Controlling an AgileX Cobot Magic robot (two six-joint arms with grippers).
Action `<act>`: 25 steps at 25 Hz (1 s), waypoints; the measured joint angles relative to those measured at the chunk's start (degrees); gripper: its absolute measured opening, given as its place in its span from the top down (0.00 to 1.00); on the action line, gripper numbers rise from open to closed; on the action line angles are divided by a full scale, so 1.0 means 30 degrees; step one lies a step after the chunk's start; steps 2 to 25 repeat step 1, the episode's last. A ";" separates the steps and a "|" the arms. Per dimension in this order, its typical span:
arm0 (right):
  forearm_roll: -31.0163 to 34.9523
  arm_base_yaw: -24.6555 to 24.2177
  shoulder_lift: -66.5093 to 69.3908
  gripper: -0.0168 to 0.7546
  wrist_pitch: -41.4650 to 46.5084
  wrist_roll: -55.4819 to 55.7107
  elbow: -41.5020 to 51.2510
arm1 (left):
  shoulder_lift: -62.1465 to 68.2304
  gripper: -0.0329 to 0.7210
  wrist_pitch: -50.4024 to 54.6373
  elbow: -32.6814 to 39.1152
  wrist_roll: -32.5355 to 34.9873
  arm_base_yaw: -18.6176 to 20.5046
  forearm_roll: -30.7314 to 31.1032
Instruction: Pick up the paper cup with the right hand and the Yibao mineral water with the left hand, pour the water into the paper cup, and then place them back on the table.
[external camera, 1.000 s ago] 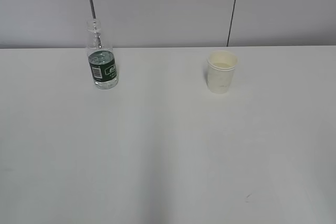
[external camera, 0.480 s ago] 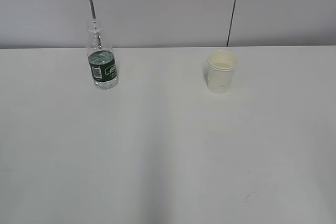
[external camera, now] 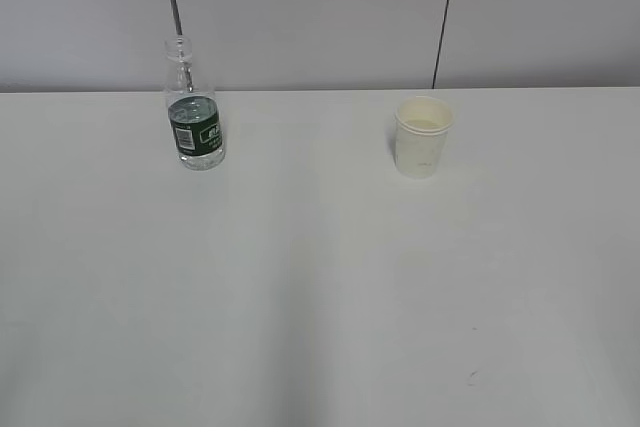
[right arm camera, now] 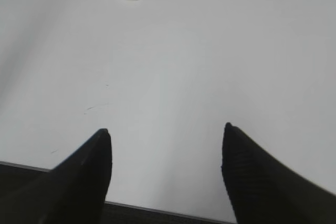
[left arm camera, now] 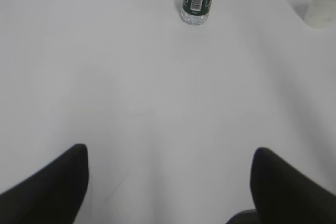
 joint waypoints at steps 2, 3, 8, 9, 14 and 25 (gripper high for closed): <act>0.0000 0.0000 0.0000 0.31 0.0000 0.0000 0.0000 | 0.0000 0.22 0.0000 0.0000 0.0000 0.0000 0.0000; 0.0000 0.0000 0.0000 0.31 0.0000 0.0000 0.0000 | 0.0000 0.22 0.0000 0.0000 0.0000 0.0000 0.0000; 0.0000 0.0000 0.0000 0.31 0.0000 0.0000 0.0000 | 0.0000 0.22 0.0000 0.0000 0.0000 0.0000 0.0000; 0.0000 0.0000 0.0000 0.31 0.0000 0.0000 0.0000 | 0.0000 0.22 0.0000 0.0000 0.0000 0.0000 0.0000; 0.0000 0.0000 0.0000 0.31 0.0000 0.0000 0.0000 | 0.0000 0.22 0.0000 0.0000 0.0000 0.0000 0.0000; 0.0000 0.0000 0.0000 0.31 0.0000 0.0000 0.0000 | 0.0000 0.22 0.0000 0.0000 0.0000 0.0000 0.0000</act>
